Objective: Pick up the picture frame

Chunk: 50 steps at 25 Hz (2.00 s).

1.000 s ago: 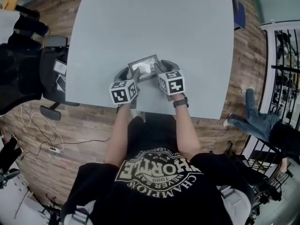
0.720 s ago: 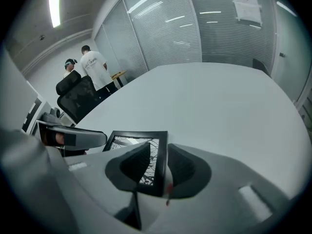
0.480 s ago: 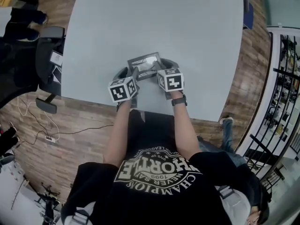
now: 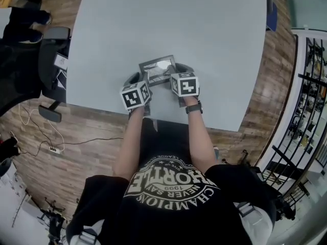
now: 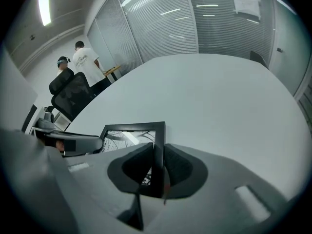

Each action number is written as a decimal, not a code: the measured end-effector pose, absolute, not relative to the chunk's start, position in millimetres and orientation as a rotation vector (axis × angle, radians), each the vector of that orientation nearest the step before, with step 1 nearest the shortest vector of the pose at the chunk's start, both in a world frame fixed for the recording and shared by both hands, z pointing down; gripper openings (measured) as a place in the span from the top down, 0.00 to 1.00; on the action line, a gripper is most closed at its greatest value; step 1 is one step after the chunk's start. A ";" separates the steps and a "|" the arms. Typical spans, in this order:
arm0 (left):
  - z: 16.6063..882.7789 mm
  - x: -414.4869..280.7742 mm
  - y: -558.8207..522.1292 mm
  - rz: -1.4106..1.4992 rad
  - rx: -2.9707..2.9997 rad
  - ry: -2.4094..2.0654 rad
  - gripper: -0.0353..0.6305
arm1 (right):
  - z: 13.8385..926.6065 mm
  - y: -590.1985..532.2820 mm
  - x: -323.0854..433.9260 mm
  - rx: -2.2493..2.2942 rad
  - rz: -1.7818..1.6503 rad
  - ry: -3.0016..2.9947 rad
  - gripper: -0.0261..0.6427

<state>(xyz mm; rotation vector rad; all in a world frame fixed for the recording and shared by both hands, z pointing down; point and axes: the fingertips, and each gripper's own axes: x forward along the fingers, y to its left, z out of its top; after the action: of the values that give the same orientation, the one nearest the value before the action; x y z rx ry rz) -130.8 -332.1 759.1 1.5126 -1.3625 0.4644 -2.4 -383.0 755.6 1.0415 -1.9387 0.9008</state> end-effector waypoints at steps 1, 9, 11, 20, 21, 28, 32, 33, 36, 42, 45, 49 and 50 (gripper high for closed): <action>758.9 -129.1 -332.8 0.458 1.516 -1.357 0.76 | 755.3 -383.1 -1.9 1.043 0.905 -1.936 0.86; 752.2 -129.6 -332.9 0.436 1.498 -1.384 0.84 | 755.0 -374.2 4.2 1.087 0.949 -1.884 0.86; 751.1 -129.9 -330.5 0.424 1.509 -1.374 0.84 | 754.1 -366.9 6.5 1.112 0.959 -1.864 0.86; 726.9 -128.4 -319.2 0.393 1.586 -1.356 0.85 | 729.2 -348.5 9.6 1.205 0.960 -1.924 0.86; 720.2 -126.4 -320.9 0.389 1.608 -1.357 0.85 | 723.1 -348.5 12.4 1.225 0.964 -1.934 0.86; 660.7 -113.9 -315.8 0.342 1.729 -1.362 0.85 | 661.4 -338.8 25.1 1.331 0.882 -2.031 0.86; 619.5 -105.1 -319.9 0.292 1.839 -1.345 0.85 | 622.0 -337.9 35.1 1.410 0.830 -2.110 0.86; 609.3 -103.1 -322.4 0.290 1.870 -1.345 0.85 | 611.5 -339.0 37.3 1.433 0.817 -2.128 0.86; 577.3 -92.3 -330.6 0.293 1.965 -1.351 0.85 | 578.8 -344.1 45.8 1.508 0.783 -2.179 0.86; 490.3 -75.7 -333.5 0.194 2.136 -1.377 0.85 | 491.1 -343.9 63.3 1.634 0.631 -2.295 0.86; 439.6 -77.4 -329.4 0.124 2.229 -1.407 0.85 | 438.4 -340.3 61.9 1.686 0.488 -2.366 0.86; 377.6 -80.1 -329.1 0.051 2.342 -1.466 0.85 | 374.4 -336.9 60.1 1.760 0.339 -2.451 0.86; 364.8 -79.4 -326.6 0.035 2.367 -1.475 0.85 | 361.8 -334.1 60.9 1.779 0.316 -2.465 0.86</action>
<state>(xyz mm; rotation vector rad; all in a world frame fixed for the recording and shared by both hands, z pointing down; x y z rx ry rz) -79.4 -326.6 364.8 2.3671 -1.4747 0.0355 60.9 -334.1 361.8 1.7792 -2.4649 0.3156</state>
